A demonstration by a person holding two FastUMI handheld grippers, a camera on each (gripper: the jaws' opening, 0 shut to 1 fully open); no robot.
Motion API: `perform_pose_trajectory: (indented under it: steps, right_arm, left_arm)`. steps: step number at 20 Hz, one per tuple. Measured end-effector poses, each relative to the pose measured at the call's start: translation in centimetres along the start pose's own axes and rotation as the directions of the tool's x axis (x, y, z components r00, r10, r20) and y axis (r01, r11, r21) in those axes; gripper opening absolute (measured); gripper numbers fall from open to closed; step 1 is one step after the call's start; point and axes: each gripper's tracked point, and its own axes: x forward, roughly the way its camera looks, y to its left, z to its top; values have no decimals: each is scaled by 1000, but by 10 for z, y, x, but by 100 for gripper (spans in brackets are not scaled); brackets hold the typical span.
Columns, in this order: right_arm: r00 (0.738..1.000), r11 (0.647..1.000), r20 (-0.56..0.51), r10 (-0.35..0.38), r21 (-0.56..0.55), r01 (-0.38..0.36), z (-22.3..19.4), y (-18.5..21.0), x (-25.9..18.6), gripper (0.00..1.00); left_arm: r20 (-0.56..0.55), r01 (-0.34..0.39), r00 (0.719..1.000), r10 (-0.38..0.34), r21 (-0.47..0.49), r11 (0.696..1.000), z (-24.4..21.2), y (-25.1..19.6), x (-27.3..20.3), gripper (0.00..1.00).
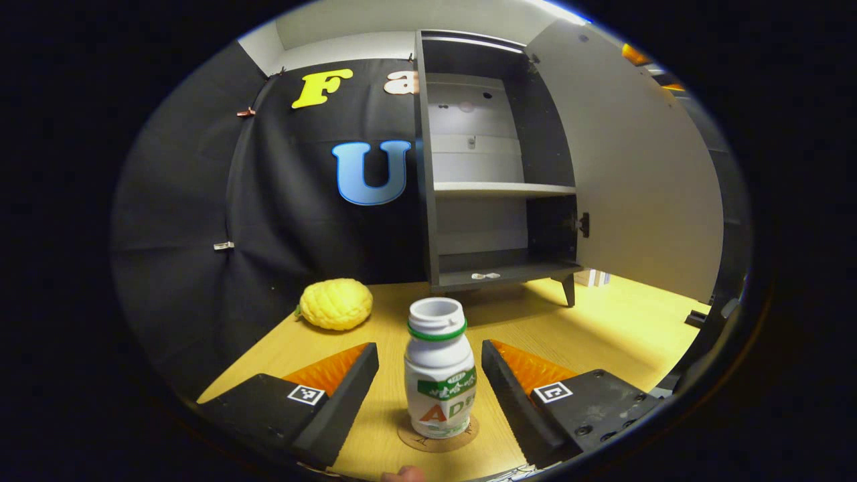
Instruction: Open the cabinet door with the right hand, grasp the bottle in the cabinet with the left hand and place it on the coaster, then close the cabinet door with the right hand.
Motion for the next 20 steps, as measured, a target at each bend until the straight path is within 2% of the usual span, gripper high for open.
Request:
perform_pose_trajectory:
  steps: [2, 3, 5, 6, 10, 12, 15, 18, 20]
  right_arm:
    - [1000, 1000, -10, 2, 16, -2, -1, -3, -6, 98]
    - [1000, 1000, -16, 6, 28, -5, -1, -5, -8, 94]
    - [999, 999, -29, 16, 53, -14, 0, -10, -12, 94]
    - [999, 998, -31, 20, 63, -18, 2, -13, -15, 98]
    - [1000, 995, -28, 0, 97, 2, 10, -37, -33, 98]
    - [999, 995, -23, -31, 96, 33, 15, -58, -40, 98]
    - [994, 984, -24, -105, 144, 107, 20, -97, -47, 98]
    - [983, 973, -79, -167, 148, 177, 5, -130, -44, 97]
    - [979, 970, -101, -176, 149, 190, 3, -144, -35, 98]
  left_arm:
    - [15, 3, 1000, -2, -14, 1000, 25, -1, -9, 97]
    - [27, 11, 1000, -11, -20, 1000, 41, -5, -15, 97]
    - [50, 13, 999, -13, -13, 1000, 73, -7, -27, 97]
    - [60, 10, 998, -9, -12, 1000, 89, -7, -32, 97]
    - [80, -7, 997, 9, -32, 999, 152, -10, -48, 97]
    - [79, -35, 996, 36, -22, 999, 180, -6, -49, 97]
    - [60, -32, 998, 34, -35, 999, 209, -14, -48, 97]
    - [83, -20, 996, 24, -49, 999, 239, -18, -49, 98]
    - [85, -29, 996, 32, -35, 999, 251, -16, -48, 97]
